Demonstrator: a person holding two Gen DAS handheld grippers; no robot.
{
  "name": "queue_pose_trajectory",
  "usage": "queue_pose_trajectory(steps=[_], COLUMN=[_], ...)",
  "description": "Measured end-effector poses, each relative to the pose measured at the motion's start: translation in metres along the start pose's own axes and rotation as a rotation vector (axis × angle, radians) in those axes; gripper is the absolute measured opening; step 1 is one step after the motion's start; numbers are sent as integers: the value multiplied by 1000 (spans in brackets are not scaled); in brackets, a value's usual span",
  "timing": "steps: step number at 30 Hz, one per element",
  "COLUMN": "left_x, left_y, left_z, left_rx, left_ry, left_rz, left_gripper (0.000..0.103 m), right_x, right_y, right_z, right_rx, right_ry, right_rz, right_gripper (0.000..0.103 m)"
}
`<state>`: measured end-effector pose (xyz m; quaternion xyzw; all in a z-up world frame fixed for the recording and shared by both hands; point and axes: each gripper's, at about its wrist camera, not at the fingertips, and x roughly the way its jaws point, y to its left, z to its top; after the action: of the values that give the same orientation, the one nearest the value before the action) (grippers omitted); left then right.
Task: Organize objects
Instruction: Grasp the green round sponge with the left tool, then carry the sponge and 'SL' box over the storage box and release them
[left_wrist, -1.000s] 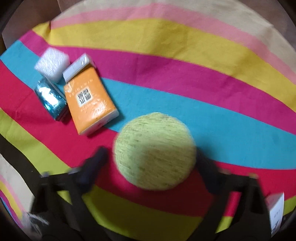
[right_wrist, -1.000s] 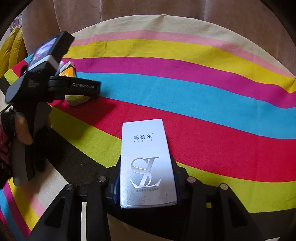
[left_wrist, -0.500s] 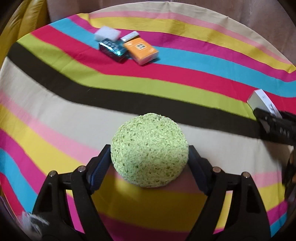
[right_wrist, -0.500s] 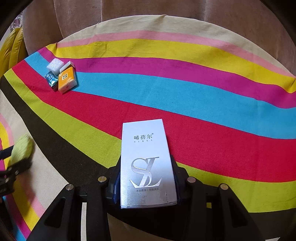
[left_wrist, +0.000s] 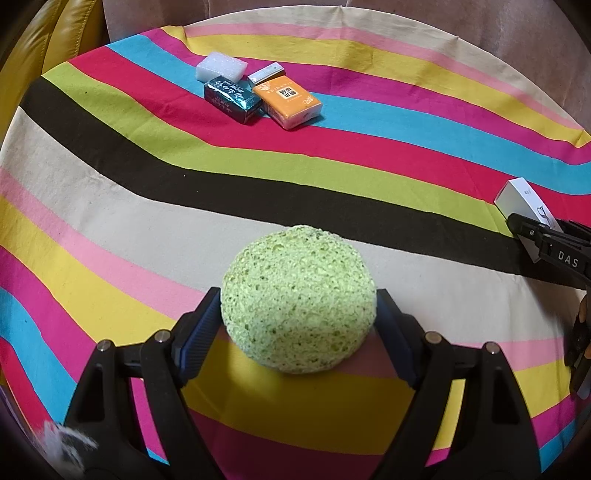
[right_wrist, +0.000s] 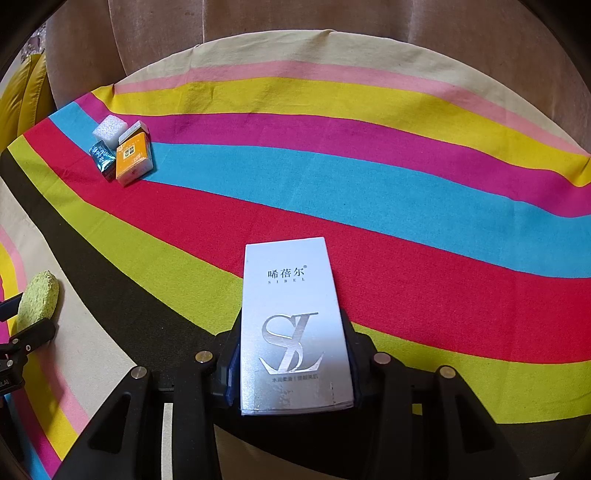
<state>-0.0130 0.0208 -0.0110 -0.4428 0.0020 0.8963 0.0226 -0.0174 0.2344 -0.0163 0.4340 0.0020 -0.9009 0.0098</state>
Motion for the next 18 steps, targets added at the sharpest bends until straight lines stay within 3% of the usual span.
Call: queue_pose_trajectory(steps=[18], left_x=[-4], left_y=[-3], left_z=[-5], left_rx=[-22], left_ry=[0], left_rz=[13], left_gripper=[83], right_x=[-2], right_y=[4], right_z=[-1], right_rx=[-12], right_ry=[-5], right_rz=[-29], right_gripper=[43])
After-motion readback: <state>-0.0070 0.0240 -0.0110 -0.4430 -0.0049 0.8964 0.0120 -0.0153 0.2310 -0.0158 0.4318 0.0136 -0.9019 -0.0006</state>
